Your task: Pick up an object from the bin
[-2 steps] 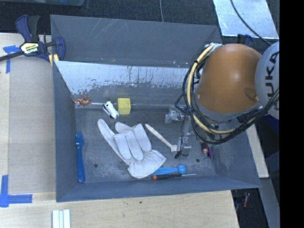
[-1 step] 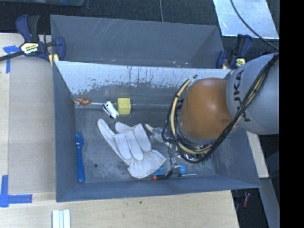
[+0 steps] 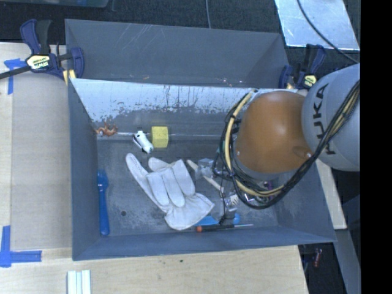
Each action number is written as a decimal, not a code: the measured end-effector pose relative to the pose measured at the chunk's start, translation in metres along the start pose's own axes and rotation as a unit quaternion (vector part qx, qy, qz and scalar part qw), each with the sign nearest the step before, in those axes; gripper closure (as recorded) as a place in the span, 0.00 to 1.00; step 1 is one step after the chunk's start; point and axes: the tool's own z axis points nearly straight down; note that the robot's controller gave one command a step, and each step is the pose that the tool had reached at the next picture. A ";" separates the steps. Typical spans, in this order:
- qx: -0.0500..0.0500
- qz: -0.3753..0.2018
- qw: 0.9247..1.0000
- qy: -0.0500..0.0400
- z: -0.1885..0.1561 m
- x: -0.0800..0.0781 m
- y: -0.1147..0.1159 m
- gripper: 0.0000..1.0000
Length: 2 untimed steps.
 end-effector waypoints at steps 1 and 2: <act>-0.003 -0.105 0.994 0.007 0.052 -0.011 0.038 0.00; 0.000 0.049 0.999 -0.004 0.080 -0.004 0.026 0.00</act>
Offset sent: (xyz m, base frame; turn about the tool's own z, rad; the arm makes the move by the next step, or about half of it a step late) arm -0.0031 0.0257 -0.0812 0.0988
